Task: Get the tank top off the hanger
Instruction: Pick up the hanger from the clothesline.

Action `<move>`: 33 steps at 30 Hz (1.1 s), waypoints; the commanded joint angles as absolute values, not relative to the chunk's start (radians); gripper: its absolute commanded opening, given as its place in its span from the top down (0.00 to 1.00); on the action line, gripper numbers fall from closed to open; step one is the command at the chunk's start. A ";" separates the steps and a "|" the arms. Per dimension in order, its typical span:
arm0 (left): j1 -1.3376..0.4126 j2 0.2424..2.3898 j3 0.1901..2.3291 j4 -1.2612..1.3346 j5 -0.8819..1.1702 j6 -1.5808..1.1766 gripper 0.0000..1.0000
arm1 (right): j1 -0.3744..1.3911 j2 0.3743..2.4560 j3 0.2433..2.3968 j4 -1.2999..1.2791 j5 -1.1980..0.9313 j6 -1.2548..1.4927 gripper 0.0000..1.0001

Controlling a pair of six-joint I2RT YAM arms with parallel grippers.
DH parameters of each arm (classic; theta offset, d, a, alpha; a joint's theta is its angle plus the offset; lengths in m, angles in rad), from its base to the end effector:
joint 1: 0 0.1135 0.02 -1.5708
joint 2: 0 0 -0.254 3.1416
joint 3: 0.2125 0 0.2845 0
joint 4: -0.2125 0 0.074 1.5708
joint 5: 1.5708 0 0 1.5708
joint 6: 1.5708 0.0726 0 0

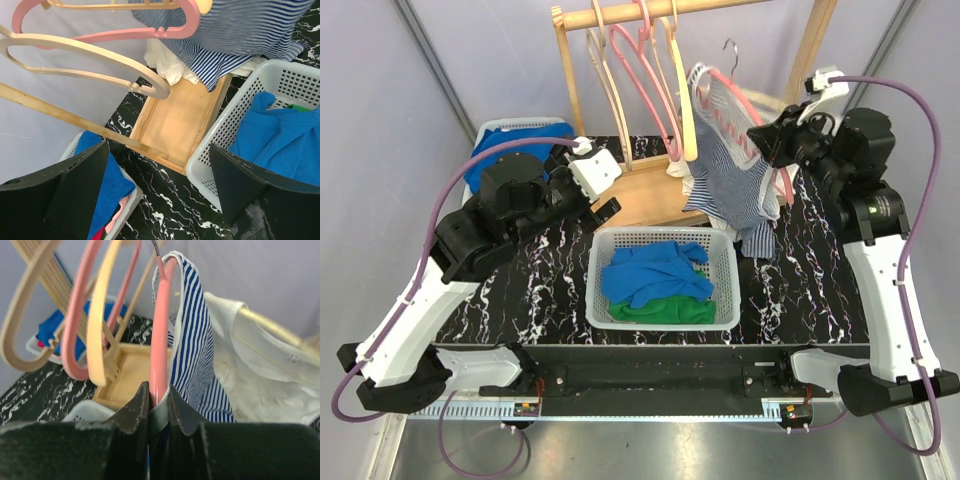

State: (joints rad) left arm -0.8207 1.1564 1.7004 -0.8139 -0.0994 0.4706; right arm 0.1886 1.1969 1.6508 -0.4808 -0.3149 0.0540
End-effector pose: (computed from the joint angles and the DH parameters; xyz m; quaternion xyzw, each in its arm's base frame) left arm 0.1863 -0.1894 0.5023 0.4542 0.6529 -0.0664 0.6024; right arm 0.2844 0.0772 0.5220 -0.1567 0.6987 0.1949 0.6702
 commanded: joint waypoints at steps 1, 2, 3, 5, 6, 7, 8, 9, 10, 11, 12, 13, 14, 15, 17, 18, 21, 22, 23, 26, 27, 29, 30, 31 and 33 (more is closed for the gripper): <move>-0.828 1.157 1.747 -0.765 -0.081 0.462 0.12 | 0.184 1.218 1.631 -0.508 -0.295 0.066 1.00; -0.828 1.155 1.747 -0.767 -0.080 0.462 0.12 | 0.184 1.236 1.631 -0.520 -0.293 0.072 1.00; -0.830 1.154 1.747 -0.767 -0.081 0.462 0.12 | 0.184 1.241 1.626 -0.531 -0.291 0.075 1.00; -0.831 1.149 1.746 -0.767 -0.083 0.460 0.12 | 0.183 1.232 1.606 -0.528 -0.291 0.086 1.00; -0.831 1.147 1.746 -0.767 -0.083 0.462 0.12 | 0.184 1.223 1.577 -0.517 -0.293 0.086 1.00; -0.831 1.146 1.744 -0.767 -0.083 0.460 0.12 | 0.184 1.217 1.569 -0.503 -0.284 0.086 1.00; -0.831 1.146 1.743 -0.767 -0.083 0.460 0.12 | 0.184 1.206 1.572 -0.503 -0.278 0.086 1.00; -0.830 1.144 1.743 -0.765 -0.078 0.462 0.12 | 0.184 1.200 1.577 -0.500 -0.278 0.083 1.00; -0.831 1.144 1.743 -0.765 -0.078 0.460 0.12 | 0.184 1.192 1.583 -0.494 -0.279 0.083 1.00; -0.830 1.147 1.743 -0.765 -0.077 0.460 0.12 | 0.184 1.181 1.607 -0.494 -0.282 0.080 1.00; -0.830 1.147 1.744 -0.765 -0.074 0.459 0.12 | 0.186 1.174 1.624 -0.492 -0.299 0.080 1.00; -0.830 1.150 1.746 -0.765 -0.072 0.454 0.12 | 0.184 1.161 1.641 -0.492 -0.305 0.078 1.00; -0.831 1.152 1.747 -0.765 -0.071 0.454 0.12 | 0.186 1.155 1.676 -0.489 -0.317 0.078 1.00; -0.831 1.154 1.752 -0.767 -0.068 0.454 0.12 | 0.184 1.146 1.690 -0.482 -0.352 0.080 1.00; -0.831 1.157 1.755 -0.767 -0.067 0.453 0.12 | 0.184 1.118 1.727 -0.462 -0.364 0.093 1.00; -0.833 1.157 1.756 -0.765 -0.067 0.454 0.12 | 0.184 1.114 1.742 -0.462 -0.350 0.097 1.00; -0.833 1.158 1.753 -0.765 -0.067 0.456 0.12 | 0.183 1.098 1.819 -0.454 -0.279 0.088 1.00; -0.833 1.157 1.753 -0.765 -0.066 0.454 0.12 | 0.184 1.101 1.842 -0.453 -0.259 0.084 1.00; -0.833 1.157 1.752 -0.765 -0.066 0.453 0.12 | 0.184 1.100 1.892 -0.449 -0.244 0.084 1.00; -0.834 1.157 1.752 -0.765 -0.066 0.453 0.12 | 0.184 1.111 1.997 -0.434 -0.195 0.080 1.00; -0.833 1.158 1.752 -0.765 -0.066 0.454 0.12 | 0.184 1.121 2.032 -0.434 -0.171 0.078 1.00; -0.833 1.158 1.756 -0.765 -0.064 0.456 0.12 | 0.184 1.172 2.154 -0.440 -0.123 0.081 1.00; -0.833 1.158 1.758 -0.765 -0.064 0.456 0.12 | 0.184 1.190 2.198 -0.452 -0.085 0.086 1.00; -0.833 1.158 1.759 -0.767 -0.064 0.453 0.12 | 0.184 1.221 2.235 -0.456 -0.075 0.090 1.00; -0.834 1.155 1.759 -0.767 -0.066 0.454 0.12 | 0.184 1.250 2.319 -0.463 -0.121 0.118 1.00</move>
